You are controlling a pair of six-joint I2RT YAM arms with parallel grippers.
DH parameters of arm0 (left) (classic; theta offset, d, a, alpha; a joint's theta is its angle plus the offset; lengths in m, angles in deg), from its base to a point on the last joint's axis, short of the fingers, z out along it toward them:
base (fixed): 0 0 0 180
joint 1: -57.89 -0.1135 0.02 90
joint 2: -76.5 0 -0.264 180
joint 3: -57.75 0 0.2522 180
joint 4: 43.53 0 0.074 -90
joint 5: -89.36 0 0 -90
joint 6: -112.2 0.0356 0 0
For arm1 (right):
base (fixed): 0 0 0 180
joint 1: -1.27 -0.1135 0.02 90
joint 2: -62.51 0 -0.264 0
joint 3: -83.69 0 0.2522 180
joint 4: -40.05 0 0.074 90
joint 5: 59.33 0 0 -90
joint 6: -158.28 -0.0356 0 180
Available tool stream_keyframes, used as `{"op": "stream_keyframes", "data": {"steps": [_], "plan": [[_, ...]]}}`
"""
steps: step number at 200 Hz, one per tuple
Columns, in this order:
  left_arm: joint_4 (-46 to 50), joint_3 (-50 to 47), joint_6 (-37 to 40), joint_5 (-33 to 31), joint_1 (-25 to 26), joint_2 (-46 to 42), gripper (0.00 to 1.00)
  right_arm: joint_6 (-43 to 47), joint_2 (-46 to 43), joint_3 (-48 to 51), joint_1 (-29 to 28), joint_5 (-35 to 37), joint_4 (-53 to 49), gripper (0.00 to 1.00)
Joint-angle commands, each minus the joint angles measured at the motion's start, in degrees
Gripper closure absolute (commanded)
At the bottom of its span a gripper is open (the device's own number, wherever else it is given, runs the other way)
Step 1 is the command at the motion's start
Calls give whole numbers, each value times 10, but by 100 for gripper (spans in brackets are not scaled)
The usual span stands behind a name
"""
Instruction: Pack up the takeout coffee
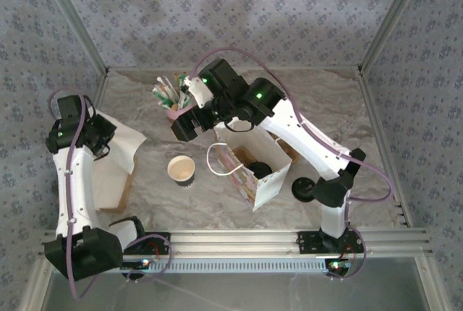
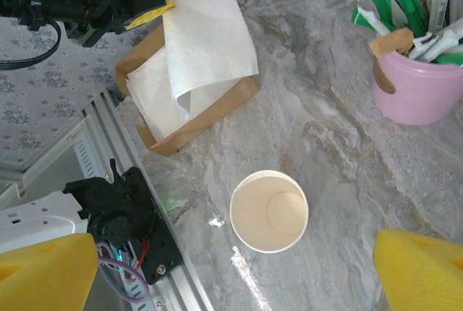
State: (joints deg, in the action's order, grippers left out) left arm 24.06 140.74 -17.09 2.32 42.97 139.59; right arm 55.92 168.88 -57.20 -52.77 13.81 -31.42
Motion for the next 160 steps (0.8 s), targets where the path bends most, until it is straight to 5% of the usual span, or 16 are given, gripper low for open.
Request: {"op": "stream_keyframes", "data": {"steps": [1,92,160], "plan": [[31,43,26,39,29,-6,100,35,-46,23,-3,7,45,0],[66,171,67,135,166,16,100,169,-171,174,9,11,210,3],[72,250,94,218,236,48,100,247,-187,193,64,-115,269,11]]}}
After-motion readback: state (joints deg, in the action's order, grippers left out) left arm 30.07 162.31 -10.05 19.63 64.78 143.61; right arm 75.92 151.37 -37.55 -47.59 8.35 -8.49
